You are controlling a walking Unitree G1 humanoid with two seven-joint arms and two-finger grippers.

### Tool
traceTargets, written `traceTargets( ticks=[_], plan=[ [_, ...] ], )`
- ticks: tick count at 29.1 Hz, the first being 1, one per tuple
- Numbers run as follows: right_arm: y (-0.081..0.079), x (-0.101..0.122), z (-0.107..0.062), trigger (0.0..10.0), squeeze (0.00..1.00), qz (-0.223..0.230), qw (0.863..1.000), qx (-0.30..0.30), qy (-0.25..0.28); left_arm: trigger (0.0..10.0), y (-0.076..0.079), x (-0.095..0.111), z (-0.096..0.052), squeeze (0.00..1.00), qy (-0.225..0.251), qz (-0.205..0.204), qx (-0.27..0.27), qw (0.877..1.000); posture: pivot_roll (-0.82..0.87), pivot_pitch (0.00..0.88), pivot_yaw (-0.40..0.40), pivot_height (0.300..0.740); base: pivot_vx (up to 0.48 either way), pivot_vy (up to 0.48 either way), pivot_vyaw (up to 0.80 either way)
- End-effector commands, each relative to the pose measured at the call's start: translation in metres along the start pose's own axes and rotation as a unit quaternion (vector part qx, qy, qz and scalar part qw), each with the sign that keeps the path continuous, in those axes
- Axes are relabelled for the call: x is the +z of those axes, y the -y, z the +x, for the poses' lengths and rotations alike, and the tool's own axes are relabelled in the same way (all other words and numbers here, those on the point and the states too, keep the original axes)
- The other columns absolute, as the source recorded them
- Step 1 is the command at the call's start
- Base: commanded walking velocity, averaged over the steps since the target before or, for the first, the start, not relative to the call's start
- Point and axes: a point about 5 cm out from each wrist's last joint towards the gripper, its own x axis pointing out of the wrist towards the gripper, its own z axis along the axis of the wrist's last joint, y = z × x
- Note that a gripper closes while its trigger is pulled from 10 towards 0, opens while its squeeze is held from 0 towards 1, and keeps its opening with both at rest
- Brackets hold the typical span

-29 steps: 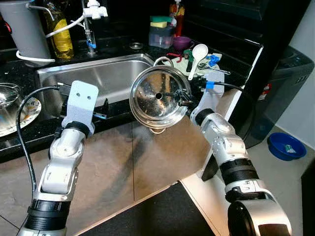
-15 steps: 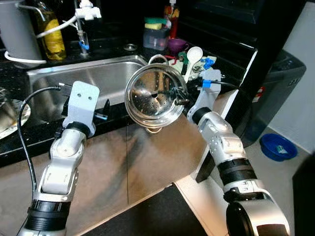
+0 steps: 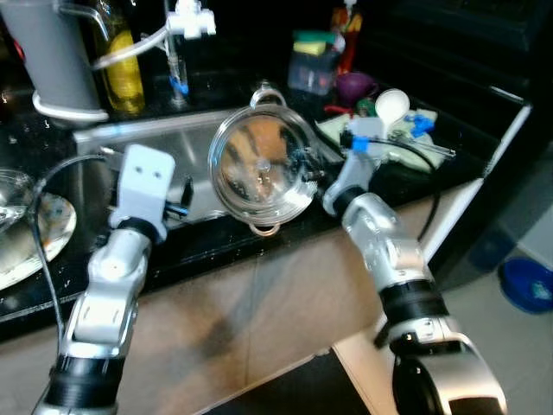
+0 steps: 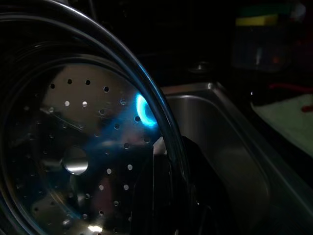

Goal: Kitchen organization

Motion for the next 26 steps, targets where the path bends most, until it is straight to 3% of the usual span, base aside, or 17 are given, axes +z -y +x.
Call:
traceTargets(
  ticks=[1,16,26],
  plan=[
    [-0.005,0.0,0.001,10.0,0.0,0.007,1.0,0.006,0.003,10.0,-0.001,-0.003,-0.002,0.0,-0.009,0.006,-0.004,1.0,0.0,0.115,-0.076,0.74,0.356,0.0,0.0],
    [0.004,0.001,-0.001,10.0,0.0,0.006,1.0,-0.011,0.006,10.0,0.004,-0.003,-0.001,0.0,-0.014,0.008,-0.018,1.0,0.0,0.12,-0.07,0.74,0.342,0.0,0.0],
    [0.015,0.006,-0.001,10.0,0.0,0.004,0.999,-0.031,0.011,10.0,0.008,-0.003,0.001,0.0,-0.021,0.021,-0.026,0.999,0.0,0.119,-0.07,0.74,0.0,0.0,0.0]
  ],
)
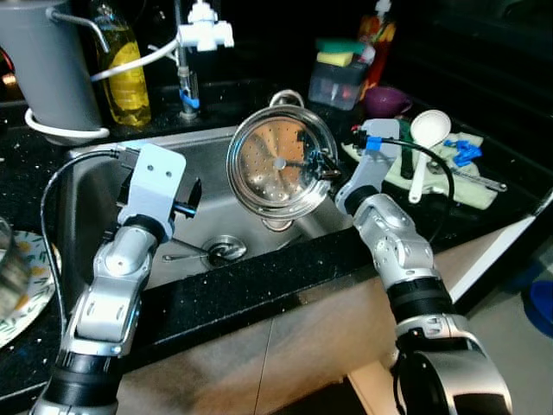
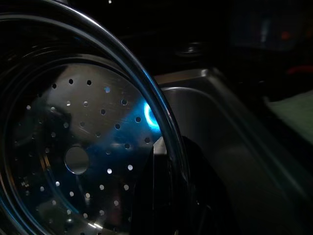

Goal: Kitchen organization

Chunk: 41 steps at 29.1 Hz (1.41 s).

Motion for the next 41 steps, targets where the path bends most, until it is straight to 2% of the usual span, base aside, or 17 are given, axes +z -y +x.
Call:
traceTargets(
  ticks=[1,7,19,23,27,36,38,41],
  plan=[
    [0.003,0.01,0.001,10.0,0.0,-0.001,1.0,-0.004,0.023,10.0,0.001,-0.002,0.0,0.0,-0.008,0.011,-0.002,1.0,0.0,0.124,-0.068,0.74,0.0,0.0,0.0],
    [0.002,0.008,0.001,10.0,0.0,-0.001,1.0,-0.003,0.021,10.0,0.001,-0.004,0.0,0.0,-0.017,0.009,-0.002,1.0,0.0,0.123,-0.07,0.74,0.0,-0.24,0.0],
    [-0.001,0.011,0.005,10.0,0.0,-0.008,1.0,0.006,0.02,10.0,-0.004,-0.006,-0.001,0.0,-0.025,0.001,0.014,1.0,0.0,0.118,-0.079,0.74,0.0,0.0,0.0],
    [-0.004,0.011,0.007,10.0,0.0,-0.012,1.0,0.012,0.019,10.0,-0.005,-0.007,-0.002,0.0,-0.027,0.012,0.011,1.0,0.0,0.116,-0.085,0.74,0.0,0.0,0.0],
    [-0.012,0.01,0.013,10.0,0.0,-0.035,0.999,0.032,0.012,10.0,-0.011,-0.009,-0.003,0.0,-0.034,0.035,0.006,0.999,0.0,0.112,-0.089,0.74,0.0,0.0,0.0],
    [-0.015,0.007,0.018,10.0,0.0,-0.051,0.998,0.038,0.0,10.0,-0.015,-0.012,-0.003,0.0,-0.049,0.044,0.006,0.998,0.01,0.114,-0.096,0.74,0.0,0.0,0.0],
    [-0.017,0.005,0.019,10.0,0.0,-0.052,0.998,0.041,-0.002,10.0,-0.014,-0.013,-0.005,0.0,-0.055,0.06,0.001,0.997,0.01,0.123,-0.1,0.74,0.0,-0.48,0.0],
    [-0.017,0.004,0.019,10.0,0.0,-0.052,0.998,0.042,-0.003,10.0,-0.014,-0.014,-0.005,0.0,-0.056,0.059,0.001,0.997,0.01,0.123,-0.1,0.74,0.0,-0.48,0.0]
  ],
)
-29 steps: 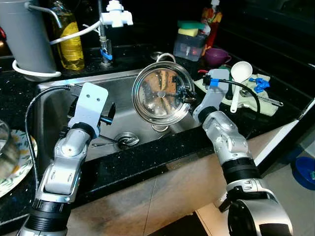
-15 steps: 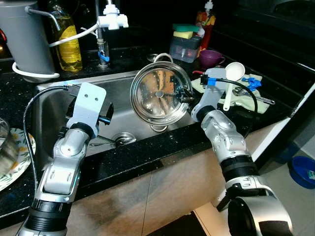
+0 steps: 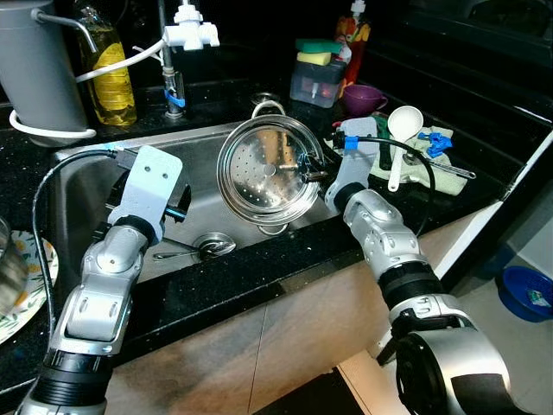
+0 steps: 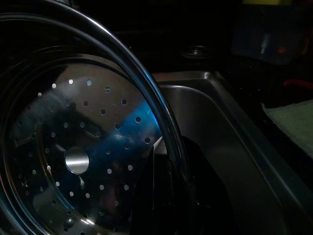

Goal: Kitchen organization

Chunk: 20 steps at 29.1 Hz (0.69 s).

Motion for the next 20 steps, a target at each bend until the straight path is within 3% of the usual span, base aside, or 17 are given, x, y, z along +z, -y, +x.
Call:
traceTargets(
  ticks=[1,11,19,20],
  plan=[
    [-0.002,0.01,0.004,10.0,0.0,-0.011,1.0,0.008,0.018,10.0,0.001,-0.005,-0.003,0.0,-0.01,-0.004,-0.004,1.0,0.01,0.123,-0.1,0.74,0.0,0.0,0.0],
    [-0.001,0.011,0.005,10.0,0.0,-0.016,1.0,0.008,0.019,10.0,-0.003,-0.005,-0.002,0.0,-0.017,-0.012,0.002,1.0,0.01,0.133,-0.1,0.74,0.0,0.0,0.0],
    [-0.01,0.012,0.011,10.0,0.0,-0.051,0.998,0.026,0.014,10.0,-0.007,-0.006,-0.001,0.0,-0.019,0.009,-0.005,1.0,0.01,0.136,-0.1,0.74,0.0,0.0,0.0],
    [-0.014,0.014,0.016,10.0,0.0,-0.073,0.997,0.03,0.01,10.0,-0.012,-0.004,0.0,0.0,-0.018,0.024,-0.009,1.0,0.01,0.154,-0.105,0.74,0.0,0.0,0.0]
  ],
)
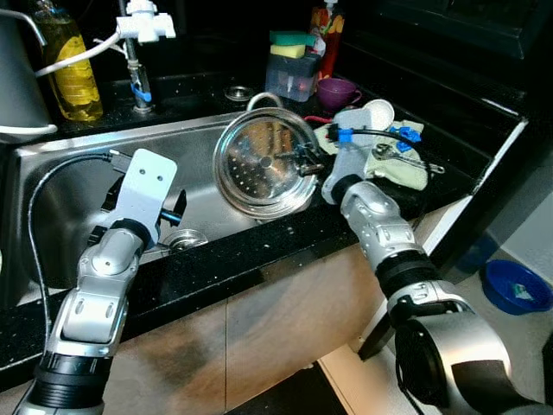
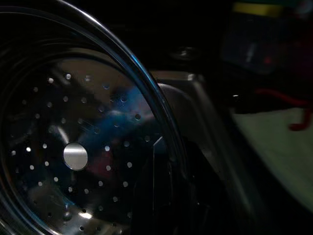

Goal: Kitchen organization

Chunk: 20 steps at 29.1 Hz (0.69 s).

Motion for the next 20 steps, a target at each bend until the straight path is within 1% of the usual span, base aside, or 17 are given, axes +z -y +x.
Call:
traceTargets(
  ticks=[1,2,4,5,6,12,13,15,17,20],
  plan=[
    [-0.004,0.007,0.006,10.0,0.0,-0.033,0.999,0.006,0.003,10.0,-0.005,0.001,0.001,0.0,-0.003,0.027,-0.013,1.0,0.01,0.154,-0.105,0.74,0.0,0.0,0.0],
    [-0.004,0.007,0.006,10.0,0.0,-0.033,0.999,0.006,0.003,10.0,-0.005,0.001,0.001,0.0,-0.003,0.027,-0.013,1.0,0.01,0.154,-0.105,0.74,0.0,0.0,0.0],
    [-0.005,0.009,0.008,10.0,0.0,-0.048,0.999,0.001,0.0,10.0,-0.006,0.004,0.0,0.0,0.004,0.045,-0.027,0.999,0.02,0.165,-0.108,0.74,0.0,0.0,0.0],
    [-0.005,0.009,0.008,10.0,0.0,-0.048,0.999,0.001,0.0,10.0,-0.006,0.004,0.0,0.0,0.004,0.045,-0.027,0.999,0.02,0.165,-0.108,0.74,0.0,0.0,0.0],
    [-0.006,0.011,0.01,10.0,0.0,-0.06,0.998,-0.008,-0.004,10.0,-0.008,0.006,-0.001,0.0,0.007,0.05,-0.038,0.998,0.03,0.172,-0.11,0.74,0.0,0.0,0.0],
    [-0.009,0.014,0.014,10.0,0.0,-0.082,0.996,-0.017,-0.016,10.0,-0.011,0.007,-0.005,0.0,0.007,0.053,-0.061,0.997,0.04,0.189,-0.112,0.74,0.0,0.0,0.0],
    [-0.012,0.014,0.016,10.0,0.0,-0.089,0.996,-0.01,-0.021,10.0,-0.012,0.006,-0.006,0.0,0.006,0.054,-0.068,0.996,0.05,0.203,-0.113,0.74,0.0,0.0,0.0],
    [-0.026,0.01,0.019,10.0,0.0,-0.125,0.991,0.02,-0.04,10.0,-0.012,0.008,-0.009,0.0,0.009,0.049,-0.095,0.994,0.06,0.214,-0.114,0.74,0.0,0.0,0.0],
    [-0.034,0.008,0.021,10.0,0.0,-0.151,0.987,0.038,-0.051,10.0,-0.012,0.011,-0.009,0.0,0.014,0.044,-0.114,0.992,0.07,0.218,-0.113,0.74,0.0,0.0,0.0],
    [-0.039,0.007,0.022,10.0,0.0,-0.164,0.984,0.044,-0.053,10.0,-0.012,0.013,-0.009,0.0,0.016,0.039,-0.121,0.992,0.07,0.22,-0.113,0.74,0.0,0.0,0.0]
  ],
)
